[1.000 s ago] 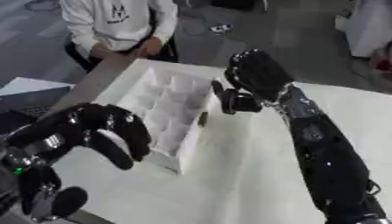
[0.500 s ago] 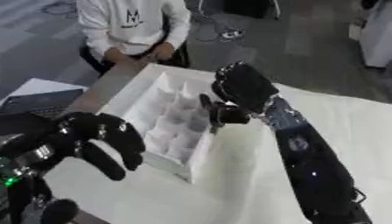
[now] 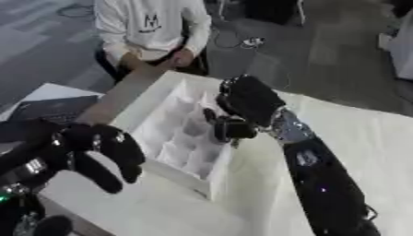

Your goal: Pick up objects on the table and place them in the box.

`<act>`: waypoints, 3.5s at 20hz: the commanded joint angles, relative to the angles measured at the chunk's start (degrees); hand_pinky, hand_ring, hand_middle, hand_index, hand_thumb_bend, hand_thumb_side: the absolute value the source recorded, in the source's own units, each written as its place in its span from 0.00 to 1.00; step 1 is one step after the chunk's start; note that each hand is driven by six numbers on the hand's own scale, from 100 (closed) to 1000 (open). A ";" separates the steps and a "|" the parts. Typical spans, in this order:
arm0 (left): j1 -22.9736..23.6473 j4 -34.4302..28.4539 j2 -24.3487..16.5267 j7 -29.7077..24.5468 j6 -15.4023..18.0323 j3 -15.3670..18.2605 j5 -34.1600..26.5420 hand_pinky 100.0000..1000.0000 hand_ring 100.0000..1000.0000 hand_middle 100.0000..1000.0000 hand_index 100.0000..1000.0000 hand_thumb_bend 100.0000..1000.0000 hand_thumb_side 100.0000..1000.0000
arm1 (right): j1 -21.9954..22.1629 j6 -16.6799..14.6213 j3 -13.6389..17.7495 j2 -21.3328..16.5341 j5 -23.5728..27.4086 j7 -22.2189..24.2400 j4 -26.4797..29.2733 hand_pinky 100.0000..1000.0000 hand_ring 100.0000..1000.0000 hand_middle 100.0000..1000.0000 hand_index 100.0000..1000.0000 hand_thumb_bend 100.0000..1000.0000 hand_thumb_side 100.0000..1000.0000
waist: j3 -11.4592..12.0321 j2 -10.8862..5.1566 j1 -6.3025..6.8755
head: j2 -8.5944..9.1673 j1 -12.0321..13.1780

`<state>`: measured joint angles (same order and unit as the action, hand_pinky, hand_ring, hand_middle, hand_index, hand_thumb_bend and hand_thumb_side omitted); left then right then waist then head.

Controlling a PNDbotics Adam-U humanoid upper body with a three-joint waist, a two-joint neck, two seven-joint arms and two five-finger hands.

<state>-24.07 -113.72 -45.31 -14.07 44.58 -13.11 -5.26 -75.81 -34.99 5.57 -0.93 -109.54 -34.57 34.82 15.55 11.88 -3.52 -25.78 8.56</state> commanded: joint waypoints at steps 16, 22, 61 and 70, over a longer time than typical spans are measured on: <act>-2.78 -0.88 -0.60 -1.79 -0.50 0.24 -1.05 0.59 0.45 0.69 0.75 0.52 0.65 | -7.16 -7.55 2.38 -5.79 -5.31 5.01 -3.67 0.00 0.05 0.00 0.26 0.00 0.75 | 5.46 0.42 -3.46 | 2.49 -4.38; -3.45 -0.88 -0.87 -2.62 -0.55 -0.04 -1.34 0.59 0.45 0.68 0.75 0.52 0.66 | -10.08 -5.22 2.96 -7.90 -18.75 2.43 -1.82 0.52 0.49 0.41 0.48 0.09 0.57 | 6.12 1.27 -4.67 | 2.81 -5.54; 0.02 -0.88 -0.78 -2.96 -2.10 1.04 -1.71 0.59 0.45 0.68 0.76 0.51 0.66 | -1.91 -16.85 5.31 -12.53 3.47 -17.35 -5.92 0.83 0.83 0.80 0.84 0.37 1.00 | 2.61 -0.79 -4.79 | 2.91 -3.59; 1.39 -0.88 -0.81 -1.10 -1.86 1.63 -1.04 0.60 0.46 0.69 0.75 0.51 0.66 | 11.06 -16.98 -8.31 -9.75 44.67 -0.02 16.09 0.49 0.68 0.77 0.84 0.33 1.00 | -2.23 -2.59 -1.78 | 2.44 -2.82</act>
<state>-22.29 -113.72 -45.27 -15.54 42.62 -12.38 -6.41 -64.06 -41.92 -1.33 -10.38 -69.86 -27.65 46.26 13.12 10.49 -5.79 -23.74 5.14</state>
